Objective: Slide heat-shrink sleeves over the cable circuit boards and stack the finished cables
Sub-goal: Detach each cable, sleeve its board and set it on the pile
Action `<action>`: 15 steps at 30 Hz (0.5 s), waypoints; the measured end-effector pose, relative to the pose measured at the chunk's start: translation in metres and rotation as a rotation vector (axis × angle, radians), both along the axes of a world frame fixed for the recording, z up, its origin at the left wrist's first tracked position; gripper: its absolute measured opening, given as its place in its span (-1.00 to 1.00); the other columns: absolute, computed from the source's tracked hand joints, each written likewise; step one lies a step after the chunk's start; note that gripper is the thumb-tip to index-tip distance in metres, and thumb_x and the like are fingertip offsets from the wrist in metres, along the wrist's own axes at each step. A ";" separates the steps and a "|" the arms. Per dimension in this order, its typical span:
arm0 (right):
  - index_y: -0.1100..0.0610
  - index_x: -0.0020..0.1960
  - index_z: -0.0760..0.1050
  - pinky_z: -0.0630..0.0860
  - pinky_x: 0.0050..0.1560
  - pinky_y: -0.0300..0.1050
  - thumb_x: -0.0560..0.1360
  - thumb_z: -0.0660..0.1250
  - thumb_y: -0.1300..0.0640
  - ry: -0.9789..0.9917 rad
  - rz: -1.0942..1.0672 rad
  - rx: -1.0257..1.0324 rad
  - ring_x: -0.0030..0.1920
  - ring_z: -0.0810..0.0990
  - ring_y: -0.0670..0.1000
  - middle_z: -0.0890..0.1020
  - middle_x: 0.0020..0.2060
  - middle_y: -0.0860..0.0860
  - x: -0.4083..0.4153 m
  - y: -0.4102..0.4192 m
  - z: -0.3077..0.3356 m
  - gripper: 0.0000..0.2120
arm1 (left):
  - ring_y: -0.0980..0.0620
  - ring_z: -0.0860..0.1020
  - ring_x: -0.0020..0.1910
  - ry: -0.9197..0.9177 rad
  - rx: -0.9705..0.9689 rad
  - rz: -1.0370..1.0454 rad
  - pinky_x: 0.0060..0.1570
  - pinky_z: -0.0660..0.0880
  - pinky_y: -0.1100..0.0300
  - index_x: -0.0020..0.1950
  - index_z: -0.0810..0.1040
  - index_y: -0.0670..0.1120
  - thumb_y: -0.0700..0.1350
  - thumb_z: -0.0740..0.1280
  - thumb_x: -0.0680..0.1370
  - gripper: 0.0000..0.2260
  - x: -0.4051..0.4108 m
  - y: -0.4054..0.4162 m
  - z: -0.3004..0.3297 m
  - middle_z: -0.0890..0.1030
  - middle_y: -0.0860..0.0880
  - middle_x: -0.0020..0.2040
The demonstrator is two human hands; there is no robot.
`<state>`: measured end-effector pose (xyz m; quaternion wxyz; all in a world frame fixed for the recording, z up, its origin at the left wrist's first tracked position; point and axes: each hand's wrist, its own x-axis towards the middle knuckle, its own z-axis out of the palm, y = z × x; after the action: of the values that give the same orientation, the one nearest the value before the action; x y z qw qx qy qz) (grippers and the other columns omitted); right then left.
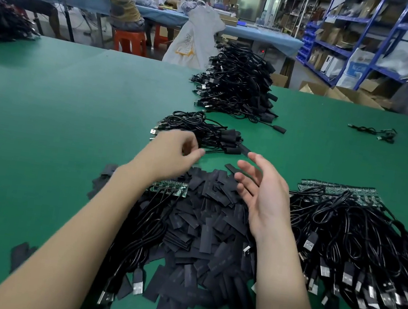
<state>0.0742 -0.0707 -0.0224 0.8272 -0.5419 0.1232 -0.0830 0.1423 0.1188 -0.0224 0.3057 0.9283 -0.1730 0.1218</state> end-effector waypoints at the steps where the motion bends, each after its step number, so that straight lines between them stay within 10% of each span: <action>1: 0.08 0.08 0.63 0.52 -0.36 -0.28 0.63 0.31 0.07 0.005 0.012 -0.025 -0.35 0.62 -0.11 0.74 -0.23 -0.03 0.000 0.001 0.000 -0.85 | 0.23 0.47 -0.27 0.009 -0.008 0.011 -0.28 0.34 0.29 -0.17 0.54 -0.01 0.06 0.33 0.62 -0.78 -0.009 0.002 -0.006 0.56 0.14 -0.25; 15: -0.01 -0.07 0.66 0.50 -0.12 -0.17 0.52 0.43 0.03 -0.051 0.243 -0.713 -0.35 0.55 -0.23 0.72 -0.31 -0.12 0.002 0.025 -0.010 -0.94 | -0.10 0.48 -0.22 0.040 0.232 0.140 -0.23 0.32 0.09 -0.35 0.38 -0.03 0.11 0.21 0.65 -0.59 -0.019 0.010 -0.024 0.47 0.05 -0.38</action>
<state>0.0758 -0.0457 -0.0323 0.5933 -0.8042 0.0009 -0.0352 0.1229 0.1285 -0.0463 0.1904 0.9695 -0.1144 0.1037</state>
